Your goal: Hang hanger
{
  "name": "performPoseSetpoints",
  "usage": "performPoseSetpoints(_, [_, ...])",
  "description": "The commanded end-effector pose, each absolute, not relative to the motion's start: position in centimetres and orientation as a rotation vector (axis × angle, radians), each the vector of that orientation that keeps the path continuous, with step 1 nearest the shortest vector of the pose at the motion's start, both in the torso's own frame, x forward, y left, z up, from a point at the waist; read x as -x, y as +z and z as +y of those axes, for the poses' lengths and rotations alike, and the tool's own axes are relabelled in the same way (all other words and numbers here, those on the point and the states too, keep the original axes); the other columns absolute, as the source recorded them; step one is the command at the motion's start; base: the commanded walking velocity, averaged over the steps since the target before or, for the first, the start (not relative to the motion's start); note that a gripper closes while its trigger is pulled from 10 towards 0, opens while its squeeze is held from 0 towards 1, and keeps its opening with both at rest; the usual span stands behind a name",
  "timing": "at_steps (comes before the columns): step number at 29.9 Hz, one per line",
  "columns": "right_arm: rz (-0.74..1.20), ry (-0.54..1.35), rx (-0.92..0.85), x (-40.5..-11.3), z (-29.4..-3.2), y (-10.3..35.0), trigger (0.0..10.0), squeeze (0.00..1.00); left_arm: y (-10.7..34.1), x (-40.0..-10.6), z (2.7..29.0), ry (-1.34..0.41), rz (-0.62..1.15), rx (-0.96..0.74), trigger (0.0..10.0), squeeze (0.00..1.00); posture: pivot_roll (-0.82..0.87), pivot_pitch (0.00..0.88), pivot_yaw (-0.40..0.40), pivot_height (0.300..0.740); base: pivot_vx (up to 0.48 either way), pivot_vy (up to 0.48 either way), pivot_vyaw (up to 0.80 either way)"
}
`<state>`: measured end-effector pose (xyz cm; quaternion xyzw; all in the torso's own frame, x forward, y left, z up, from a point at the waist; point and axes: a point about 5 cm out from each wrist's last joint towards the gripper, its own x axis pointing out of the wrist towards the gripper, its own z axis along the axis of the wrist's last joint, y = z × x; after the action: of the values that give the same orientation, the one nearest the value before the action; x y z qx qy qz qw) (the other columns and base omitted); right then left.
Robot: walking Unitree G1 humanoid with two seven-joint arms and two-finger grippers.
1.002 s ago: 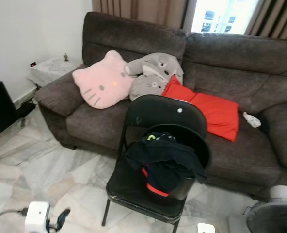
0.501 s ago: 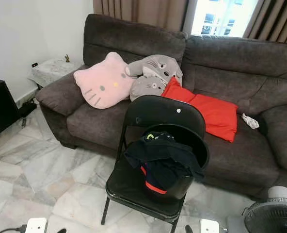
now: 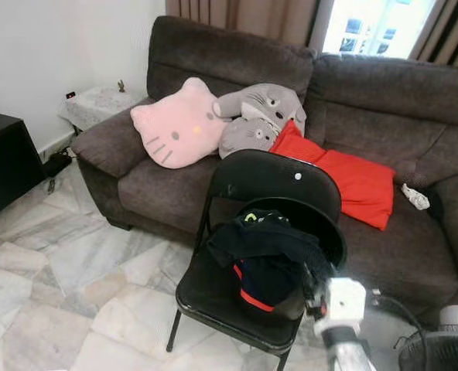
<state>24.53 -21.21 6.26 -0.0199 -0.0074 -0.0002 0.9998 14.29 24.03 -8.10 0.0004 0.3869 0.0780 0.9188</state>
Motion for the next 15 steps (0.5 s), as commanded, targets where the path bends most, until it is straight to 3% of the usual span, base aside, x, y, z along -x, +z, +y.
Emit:
performPoseSetpoints(1, [-0.043,-0.043,0.054,-24.6,-21.6,7.5,10.0,0.00,-8.3,-14.1,23.8,0.148,0.811,-0.005,10.0,0.00,-0.02,0.000,-0.060,0.740,0.000,0.000,0.00])
performPoseSetpoints(4, [-0.006,-0.259,-0.007,-24.2,-23.9,6.9,10.0,0.00,-8.4,-14.1,23.5,0.127,0.824,-0.014,10.0,0.00,-0.03,0.000,-0.052,0.740,0.000,0.000,0.00])
performPoseSetpoints(9, [0.096,-0.264,-0.107,-24.7,-24.0,5.8,10.0,0.00,-8.3,-14.6,23.5,0.127,0.816,-0.011,10.0,0.00,-0.02,0.000,-0.051,0.740,0.000,0.000,0.00])
performPoseSetpoints(15, [0.204,-0.242,-0.065,-25.8,-23.8,4.5,10.0,0.00,-8.2,-14.6,23.6,0.133,0.814,-0.011,10.0,0.00,-0.01,0.000,-0.050,0.740,0.000,0.000,0.00])
